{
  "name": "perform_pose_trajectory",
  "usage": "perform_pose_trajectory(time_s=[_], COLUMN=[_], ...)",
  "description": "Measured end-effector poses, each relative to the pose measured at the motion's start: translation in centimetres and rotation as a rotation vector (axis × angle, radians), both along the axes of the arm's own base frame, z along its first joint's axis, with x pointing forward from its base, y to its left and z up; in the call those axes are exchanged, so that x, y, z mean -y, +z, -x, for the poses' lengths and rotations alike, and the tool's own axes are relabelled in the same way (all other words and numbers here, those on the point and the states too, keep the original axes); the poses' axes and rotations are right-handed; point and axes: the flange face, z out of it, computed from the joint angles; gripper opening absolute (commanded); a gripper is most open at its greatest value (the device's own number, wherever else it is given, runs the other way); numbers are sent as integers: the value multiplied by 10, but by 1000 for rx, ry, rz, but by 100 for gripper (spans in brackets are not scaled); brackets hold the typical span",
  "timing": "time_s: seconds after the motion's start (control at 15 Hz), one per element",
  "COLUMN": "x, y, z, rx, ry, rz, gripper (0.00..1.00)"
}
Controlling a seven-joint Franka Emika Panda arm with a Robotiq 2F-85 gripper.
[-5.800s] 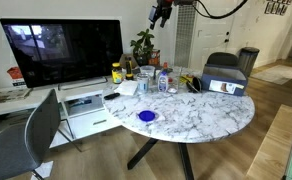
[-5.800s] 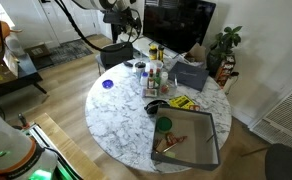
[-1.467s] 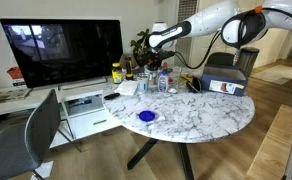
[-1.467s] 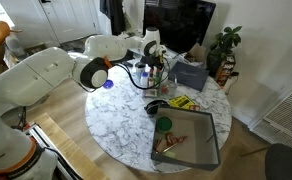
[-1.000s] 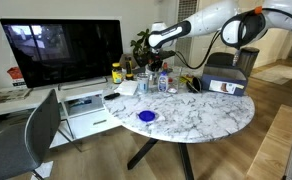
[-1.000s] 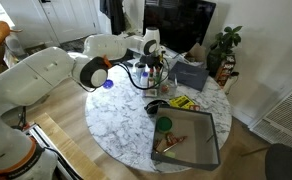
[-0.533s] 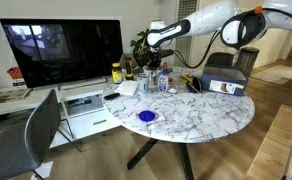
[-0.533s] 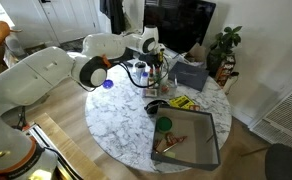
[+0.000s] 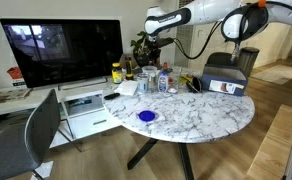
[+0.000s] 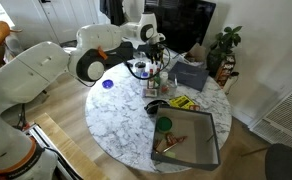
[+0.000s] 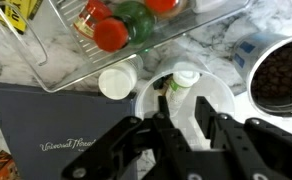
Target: Pick up the white container from the clear cup and put it in the clear storage container
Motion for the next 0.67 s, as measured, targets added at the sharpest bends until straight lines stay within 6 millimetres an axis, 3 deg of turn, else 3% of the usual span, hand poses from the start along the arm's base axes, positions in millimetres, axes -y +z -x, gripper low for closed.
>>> perform_pose_trajectory(time_s=[0.27,0.67], x=[4,-8], y=[11,-26], z=[2,3], rx=[-17,-38], ry=[-13,-21], rz=[3,-53], gripper=[11,11])
